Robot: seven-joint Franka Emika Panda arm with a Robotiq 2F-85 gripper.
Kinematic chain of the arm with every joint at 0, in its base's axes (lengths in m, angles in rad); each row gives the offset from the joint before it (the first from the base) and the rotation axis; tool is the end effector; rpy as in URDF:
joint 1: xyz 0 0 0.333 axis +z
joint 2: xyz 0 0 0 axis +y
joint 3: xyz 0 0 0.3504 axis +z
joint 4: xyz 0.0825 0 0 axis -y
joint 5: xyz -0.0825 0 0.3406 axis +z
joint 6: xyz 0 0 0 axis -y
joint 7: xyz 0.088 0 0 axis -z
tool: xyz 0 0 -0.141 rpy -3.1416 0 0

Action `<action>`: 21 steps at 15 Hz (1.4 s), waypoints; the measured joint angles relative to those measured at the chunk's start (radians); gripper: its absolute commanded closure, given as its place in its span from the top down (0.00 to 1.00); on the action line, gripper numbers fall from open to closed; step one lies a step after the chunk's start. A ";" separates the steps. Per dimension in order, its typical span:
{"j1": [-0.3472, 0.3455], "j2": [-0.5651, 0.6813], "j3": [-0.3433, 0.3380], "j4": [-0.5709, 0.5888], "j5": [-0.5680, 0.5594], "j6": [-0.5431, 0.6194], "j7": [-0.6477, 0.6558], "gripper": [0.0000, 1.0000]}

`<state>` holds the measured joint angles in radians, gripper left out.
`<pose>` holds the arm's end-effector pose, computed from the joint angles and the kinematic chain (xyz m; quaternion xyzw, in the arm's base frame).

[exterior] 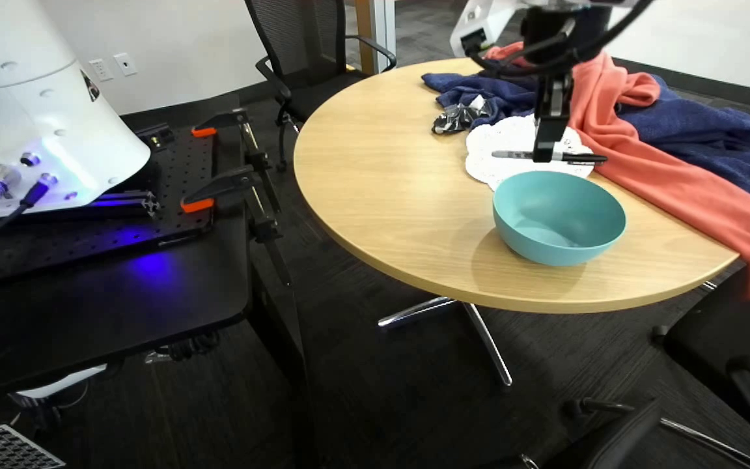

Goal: Put the marker in the bowl on the table

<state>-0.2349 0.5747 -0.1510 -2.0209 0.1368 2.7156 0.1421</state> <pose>0.5675 -0.2290 0.2083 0.9503 -0.3043 0.0635 0.0158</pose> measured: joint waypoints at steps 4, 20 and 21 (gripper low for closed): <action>0.058 -0.162 -0.005 -0.169 -0.042 0.017 0.000 0.04; 0.113 -0.256 0.131 -0.429 -0.165 -0.001 -0.468 0.04; 0.112 -0.249 0.132 -0.429 -0.167 -0.001 -0.497 0.04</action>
<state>-0.1231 0.3258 -0.0185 -2.4503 -0.0301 2.7147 -0.3549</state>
